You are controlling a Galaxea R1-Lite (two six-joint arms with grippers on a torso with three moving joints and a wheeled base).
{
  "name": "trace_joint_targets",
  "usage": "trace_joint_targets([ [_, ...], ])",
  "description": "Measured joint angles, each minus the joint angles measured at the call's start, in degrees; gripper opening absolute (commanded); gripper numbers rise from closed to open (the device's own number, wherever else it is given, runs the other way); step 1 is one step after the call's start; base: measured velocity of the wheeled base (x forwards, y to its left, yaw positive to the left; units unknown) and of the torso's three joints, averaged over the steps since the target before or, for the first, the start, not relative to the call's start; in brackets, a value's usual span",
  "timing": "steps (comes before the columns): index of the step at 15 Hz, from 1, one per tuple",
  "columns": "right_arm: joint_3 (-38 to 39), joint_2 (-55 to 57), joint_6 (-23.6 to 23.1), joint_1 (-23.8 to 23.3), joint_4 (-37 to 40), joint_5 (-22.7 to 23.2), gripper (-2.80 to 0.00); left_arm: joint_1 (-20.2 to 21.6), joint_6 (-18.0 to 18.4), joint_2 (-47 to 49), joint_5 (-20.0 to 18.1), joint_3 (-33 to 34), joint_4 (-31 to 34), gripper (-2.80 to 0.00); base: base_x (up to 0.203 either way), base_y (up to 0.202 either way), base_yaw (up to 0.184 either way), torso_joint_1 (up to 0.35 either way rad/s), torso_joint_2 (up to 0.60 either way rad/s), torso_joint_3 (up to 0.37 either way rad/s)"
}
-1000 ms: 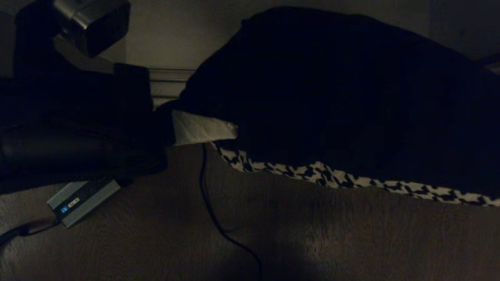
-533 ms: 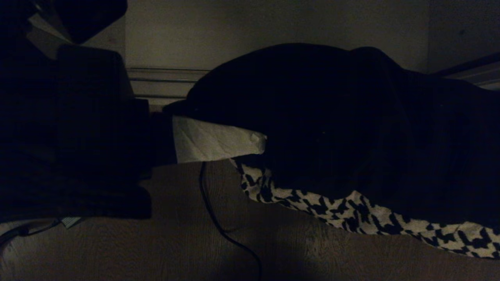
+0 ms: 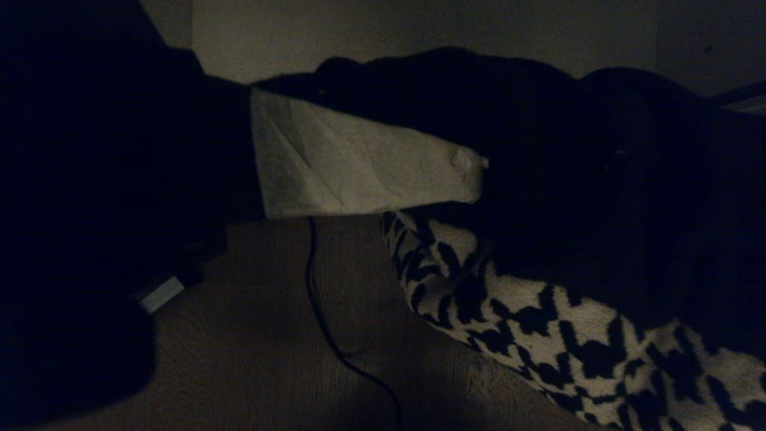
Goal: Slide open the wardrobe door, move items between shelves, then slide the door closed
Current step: Place the pillow on the higher shelf
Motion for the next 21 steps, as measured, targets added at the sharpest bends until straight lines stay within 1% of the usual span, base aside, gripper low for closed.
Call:
trace_joint_targets([
  [3,-2.3,-0.6,-0.05,-2.83,1.37,1.82,-2.8,-2.28,1.77,-0.24,0.43,-0.99,0.11,-2.8,0.0,0.0,0.0,0.0,0.0,0.0],
  [6,-2.55,-0.86,-0.1,-8.11,2.61,4.1,-2.8,-3.09,2.4,-0.2,5.2,-0.69,0.44,-2.8,0.0,0.0,0.0,0.0,0.0,0.0],
  [7,-2.55,-0.95,-0.18,-10.52,2.68,5.01,-2.8,-3.15,3.64,-0.13,7.61,-0.31,0.99,-2.8,0.0,0.0,0.0,0.0,0.0,0.0],
  [8,-2.44,-1.0,-0.22,-12.65,2.8,5.93,-2.8,-3.18,5.7,0.08,10.86,0.11,1.58,-2.8,0.0,0.0,0.0,0.0,0.0,0.0],
  [10,-2.33,-1.0,-0.41,-15.85,2.83,8.21,-2.8,-3.09,10.89,0.73,17.21,0.3,2.42,-2.8,0.0,0.0,0.0,0.0,0.0,0.0],
  [13,-2.16,-0.88,-0.68,-18.82,2.7,8.55,-2.8,-2.23,15.23,1.71,23.67,0.25,2.52,-2.8,0.0,0.0,0.0,0.0,0.0,0.0],
  [15,-2.0,-0.47,-0.94,-19.88,2.44,8.55,-2.8,0.96,18.32,1.93,26.15,0.49,1.9,-2.8,0.0,0.0,0.0,0.0,0.0,0.0],
  [16,-1.96,-0.25,-0.94,-20.12,2.4,8.6,-2.8,2.74,19.07,1.92,26.59,0.47,1.69,-2.8,0.0,0.0,0.0,0.0,0.0,0.0],
  [18,-1.86,0.08,-1.09,-20.31,2.32,8.63,-2.8,5.59,19.27,1.63,26.61,0.27,1.48,-2.8,0.0,0.0,0.0,0.0,0.0,0.0],
  [19,-1.5,0.22,-2.38,-20.4,2.27,8.6,-2.8,6.76,19.28,1.36,26.56,0.27,1.49,-2.8,0.0,0.0,0.0,0.0,0.0,0.0],
  [21,-0.4,0.47,-6.02,-20.97,2.33,9.0,-2.8,10.62,19.38,0.43,26.17,0.23,0.93,-2.8,0.0,0.0,0.0,0.0,0.0,0.0],
])
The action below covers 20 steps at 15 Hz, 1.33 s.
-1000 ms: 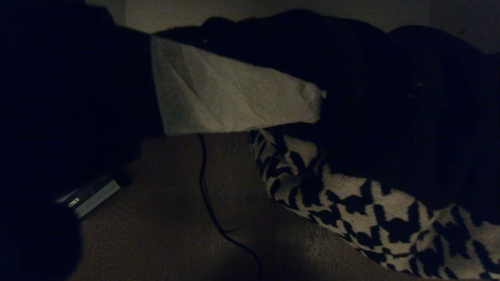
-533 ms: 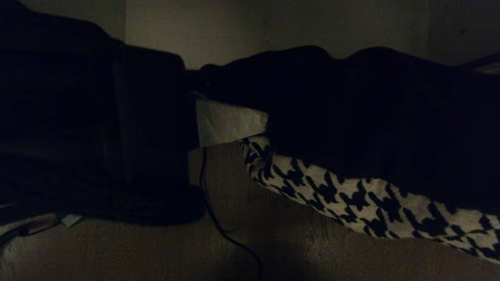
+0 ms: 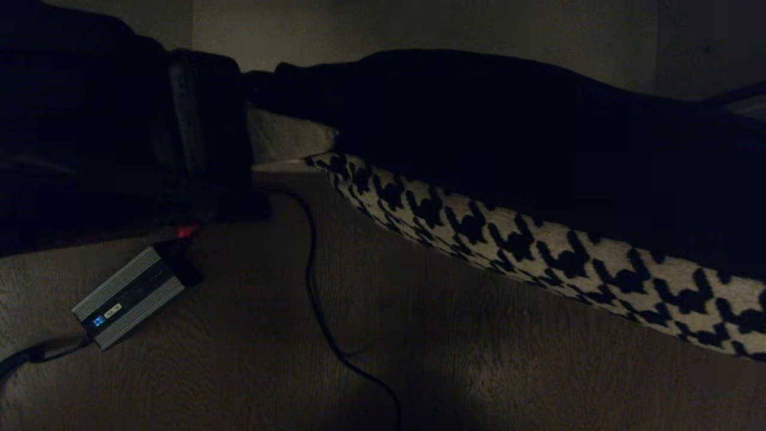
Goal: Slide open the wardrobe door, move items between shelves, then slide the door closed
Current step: Place the pillow on the higher shelf
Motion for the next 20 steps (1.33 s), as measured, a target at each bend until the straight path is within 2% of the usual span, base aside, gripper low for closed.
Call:
trace_joint_targets([
  [3,-0.18,-0.15,-0.36,-0.46,-0.03,2.68,-2.8,1.66,1.26,-0.8,0.55,-1.3,-3.41,-2.8,0.0,0.0,0.0,0.0,0.0,0.0],
  [5,-0.54,-0.84,-0.26,-0.61,0.0,3.01,-2.8,1.08,1.94,-1.82,-0.42,-2.19,-5.61,-2.8,0.0,0.0,0.0,0.0,0.0,0.0],
  [8,-0.61,-1.96,-0.12,-0.63,0.41,3.22,-2.8,-0.23,1.44,-2.99,-1.74,-2.44,-5.49,-2.8,0.0,0.0,0.0,0.0,0.0,0.0],
  [11,2.62,-2.87,-0.12,-0.66,0.44,4.08,-2.8,-1.82,0.88,-3.23,-1.92,-0.94,-6.09,-2.8,0.0,0.0,0.0,0.0,0.0,0.0],
  [15,6.49,-4.69,-0.19,-1.48,0.39,8.03,-2.8,-4.24,-0.3,-2.59,-1.94,-2.55,-6.21,-2.8,0.0,0.0,0.0,0.0,0.0,0.0],
  [17,9.18,-5.34,-0.26,-2.68,0.16,9.95,-2.8,-5.29,-1.8,-1.95,-3.22,-3.12,-6.2,-2.8,0.0,0.0,0.0,0.0,0.0,0.0],
  [20,12.18,-5.79,-0.36,-3.11,-0.17,11.38,-2.8,-6.86,-2.97,-0.97,-4.1,-6.85,-3.82,-2.8,0.0,0.0,0.0,0.0,0.0,0.0],
])
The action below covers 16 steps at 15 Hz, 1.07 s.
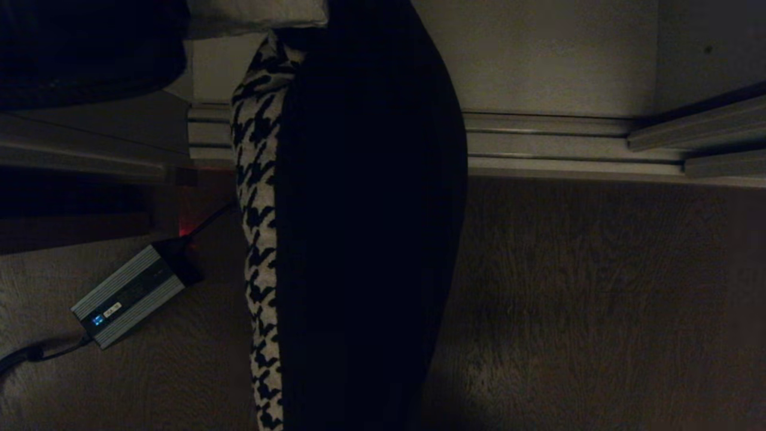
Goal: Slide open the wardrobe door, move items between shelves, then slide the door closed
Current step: Place the pillow on the higher shelf
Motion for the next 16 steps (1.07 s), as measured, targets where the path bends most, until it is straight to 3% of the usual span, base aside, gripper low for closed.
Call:
trace_joint_targets([
  [5,2.73,-0.68,-0.15,-0.09,-0.46,1.24,-2.8,-0.43,4.4,1.86,3.93,-0.16,-2.6,-2.8,0.0,0.0,0.0,0.0,0.0,0.0],
  [10,3.5,-0.67,-0.16,-0.12,-0.85,1.35,-2.8,-0.41,0.74,1.76,3.13,4.62,-2.54,-2.8,0.0,0.0,0.0,0.0,0.0,0.0],
  [16,4.62,-1.13,-0.09,-0.37,-0.74,3.36,-2.8,0.06,-0.12,-2.85,2.56,15.72,-2.44,-2.8,0.0,0.0,0.0,0.0,0.0,0.0],
])
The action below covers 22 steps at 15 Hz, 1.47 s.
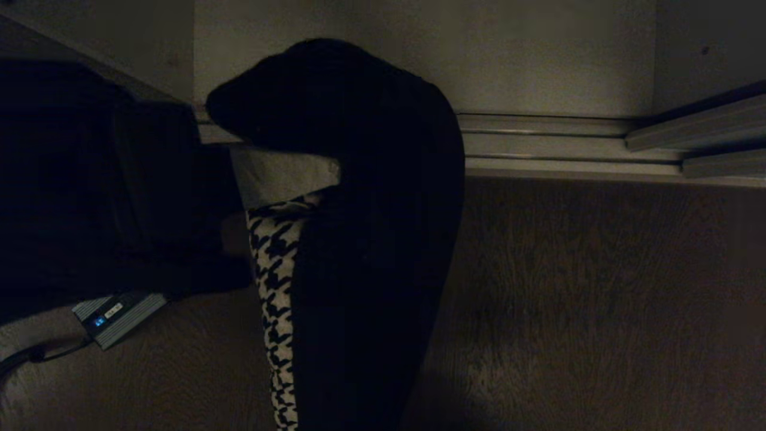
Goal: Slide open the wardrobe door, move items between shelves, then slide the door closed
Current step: Place the pillow on the higher shelf
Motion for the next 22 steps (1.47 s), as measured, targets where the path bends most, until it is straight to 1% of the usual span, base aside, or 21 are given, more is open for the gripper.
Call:
trace_joint_targets([
  [2,0.13,0.25,0.0,-0.68,-0.09,-0.02,-2.8,0.66,-1.55,-0.91,-0.18,3.71,-0.17,-2.8,0.0,0.0,0.0,0.0,0.0,0.0],
  [4,0.52,0.99,-0.06,-1.67,-0.3,-0.1,-2.8,0.86,-3.49,0.34,0.05,5.34,-2.03,-2.8,0.0,0.0,0.0,0.0,0.0,0.0],
  [6,0.68,2.41,-0.09,-2.07,-1.95,-0.15,-2.8,0.96,-4.53,3.69,2.11,5.68,-7.22,-2.8,0.0,0.0,0.0,0.0,0.0,0.0],
  [7,0.71,3.37,-0.06,-2.29,-3.38,-0.32,-2.8,0.96,-4.78,5.51,4.27,5.61,-10.88,-2.8,0.0,0.0,0.0,0.0,0.0,0.0],
  [8,0.63,4.51,-0.13,-2.59,-4.95,-0.58,-2.8,0.97,-5.04,7.35,6.35,4.99,-14.49,-2.8,0.0,0.0,0.0,0.0,0.0,0.0],
  [9,0.32,5.58,-0.16,-2.81,-6.1,-0.65,-2.8,1.0,-5.22,9.12,7.2,4.2,-16.83,-2.8,0.0,0.0,0.0,0.0,0.0,0.0],
  [11,-0.17,7.26,-0.17,-3.02,-6.36,-0.7,-2.8,0.85,-5.28,12.1,7.58,3.29,-18.32,-2.8,0.0,0.0,0.0,0.0,0.0,0.0],
  [14,-2.07,10.01,-0.18,-3.11,-6.37,-0.79,-2.8,0.86,-5.2,15.95,8.56,0.52,-23.34,-2.8,0.0,0.0,0.0,0.0,0.0,0.0],
  [18,-3.84,15.08,-1.38,-2.18,-7.18,0.41,-2.8,0.74,-5.32,19.8,8.66,-4.69,-25.08,-2.8,0.0,0.0,0.0,0.0,0.0,0.0],
  [20,-3.87,17.74,-1.46,-0.45,-7.33,0.71,-2.8,0.71,-5.37,21.58,8.39,-8.06,-25.94,-2.8,0.0,0.0,0.0,0.0,0.0,0.0],
  [22,-4.13,21.4,-1.44,2.29,-8.72,0.52,-2.8,0.67,-5.42,23.54,8.33,-11.4,-26.23,-2.8,0.0,0.0,0.0,0.0,0.0,0.0],
])
